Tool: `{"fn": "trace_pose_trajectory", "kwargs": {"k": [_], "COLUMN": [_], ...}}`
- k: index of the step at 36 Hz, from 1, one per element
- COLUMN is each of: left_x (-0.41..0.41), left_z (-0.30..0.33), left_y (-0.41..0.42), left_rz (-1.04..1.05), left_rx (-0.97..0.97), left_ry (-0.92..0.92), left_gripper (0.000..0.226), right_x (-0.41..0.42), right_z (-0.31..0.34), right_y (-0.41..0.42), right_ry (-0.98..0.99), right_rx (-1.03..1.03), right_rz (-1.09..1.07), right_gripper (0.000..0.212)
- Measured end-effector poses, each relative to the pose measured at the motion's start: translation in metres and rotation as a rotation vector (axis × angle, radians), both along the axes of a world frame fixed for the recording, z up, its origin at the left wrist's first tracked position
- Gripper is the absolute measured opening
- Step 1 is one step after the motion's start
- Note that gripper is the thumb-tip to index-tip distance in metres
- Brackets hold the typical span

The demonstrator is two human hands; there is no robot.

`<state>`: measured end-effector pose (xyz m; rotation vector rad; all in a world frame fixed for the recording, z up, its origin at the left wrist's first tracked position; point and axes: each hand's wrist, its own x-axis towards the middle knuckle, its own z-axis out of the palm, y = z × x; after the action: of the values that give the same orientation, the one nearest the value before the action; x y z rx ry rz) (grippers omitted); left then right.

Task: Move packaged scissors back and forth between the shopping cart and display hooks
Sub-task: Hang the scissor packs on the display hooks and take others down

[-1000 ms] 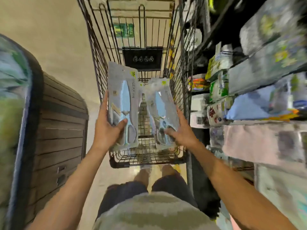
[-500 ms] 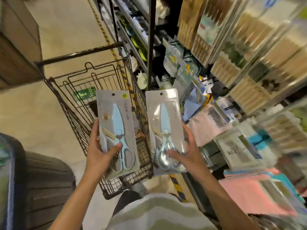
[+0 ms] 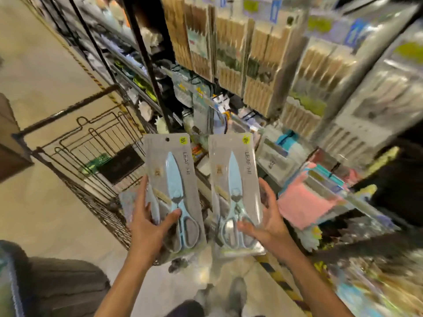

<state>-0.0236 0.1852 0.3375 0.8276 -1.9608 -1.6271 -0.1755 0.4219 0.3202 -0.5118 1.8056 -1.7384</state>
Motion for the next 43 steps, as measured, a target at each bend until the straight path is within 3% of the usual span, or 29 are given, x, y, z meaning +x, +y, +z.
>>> {"fn": "trace_pose_trajectory", "kwargs": {"k": [12, 24, 35, 43], "left_x": [-0.003, 0.003, 0.032, 0.049], "left_z": [-0.004, 0.003, 0.042, 0.069], "left_y": [0.065, 0.209, 0.366, 0.485], "left_rz": [-0.526, -0.956, -1.080, -1.097], "left_rx": [-0.015, -0.069, -0.070, -0.189], "left_ry": [0.047, 0.088, 0.197, 0.301], "left_gripper": [0.103, 0.100, 0.100, 0.102], "right_x": [0.127, 0.250, 0.305, 0.333], "right_z": [0.006, 0.021, 0.047, 0.072], "right_y": [0.110, 0.238, 0.376, 0.491], "right_ry": [0.035, 0.047, 0.217, 0.283], "right_rx": [0.045, 0.083, 0.058, 0.040], "right_rz": [-0.481, -0.904, -1.039, -1.079], "right_gripper": [0.107, 0.107, 0.106, 0.105]}}
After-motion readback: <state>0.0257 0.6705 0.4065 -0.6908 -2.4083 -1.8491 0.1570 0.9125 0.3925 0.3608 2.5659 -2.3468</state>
